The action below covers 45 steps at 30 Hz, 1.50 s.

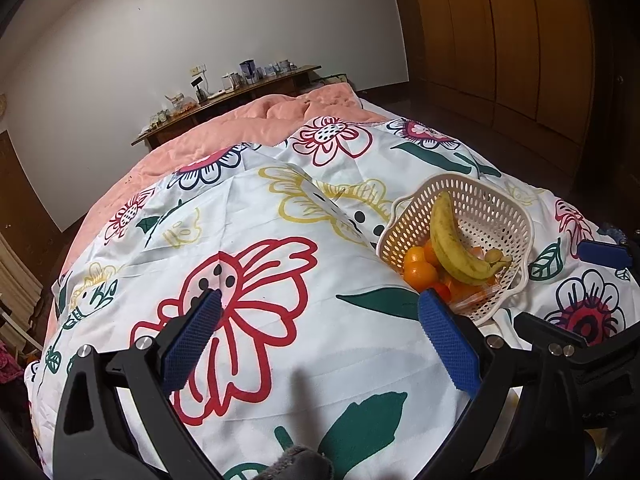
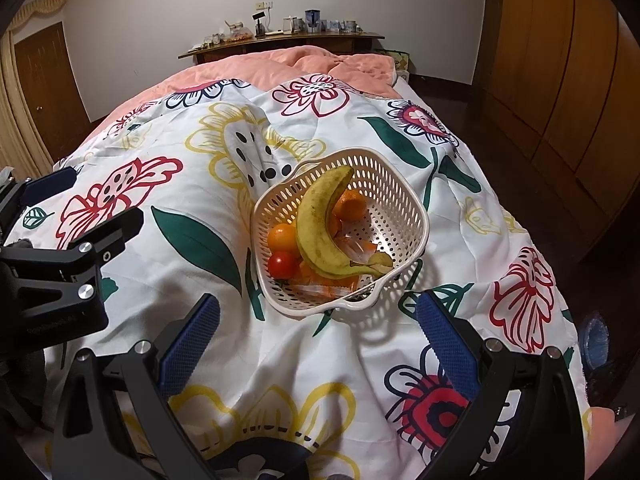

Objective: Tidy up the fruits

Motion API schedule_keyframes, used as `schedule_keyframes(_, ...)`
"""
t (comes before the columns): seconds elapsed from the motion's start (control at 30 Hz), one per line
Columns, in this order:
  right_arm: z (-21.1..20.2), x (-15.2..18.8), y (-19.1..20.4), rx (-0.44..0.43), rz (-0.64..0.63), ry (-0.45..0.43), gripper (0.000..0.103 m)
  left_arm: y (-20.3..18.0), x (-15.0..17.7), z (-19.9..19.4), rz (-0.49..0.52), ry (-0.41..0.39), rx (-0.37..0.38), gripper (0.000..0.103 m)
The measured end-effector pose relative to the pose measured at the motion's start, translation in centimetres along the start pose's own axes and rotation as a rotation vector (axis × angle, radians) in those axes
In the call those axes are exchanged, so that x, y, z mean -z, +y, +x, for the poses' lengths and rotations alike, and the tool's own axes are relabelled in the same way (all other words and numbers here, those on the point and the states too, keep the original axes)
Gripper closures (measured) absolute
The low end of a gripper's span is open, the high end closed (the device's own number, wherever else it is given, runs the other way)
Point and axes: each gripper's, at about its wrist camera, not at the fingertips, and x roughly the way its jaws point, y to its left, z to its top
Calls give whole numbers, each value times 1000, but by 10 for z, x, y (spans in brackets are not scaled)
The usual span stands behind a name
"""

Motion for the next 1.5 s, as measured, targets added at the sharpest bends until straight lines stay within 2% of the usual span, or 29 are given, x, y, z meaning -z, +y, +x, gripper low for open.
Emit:
schedule_keyframes(0.83,7,6,4,3,-23,13,5,-5,2,3,34,18,-38,3)
schedule_keyframes(1.5,11,8,6,-5,-23,22,5,-13,3,7,70,25,-42,3)
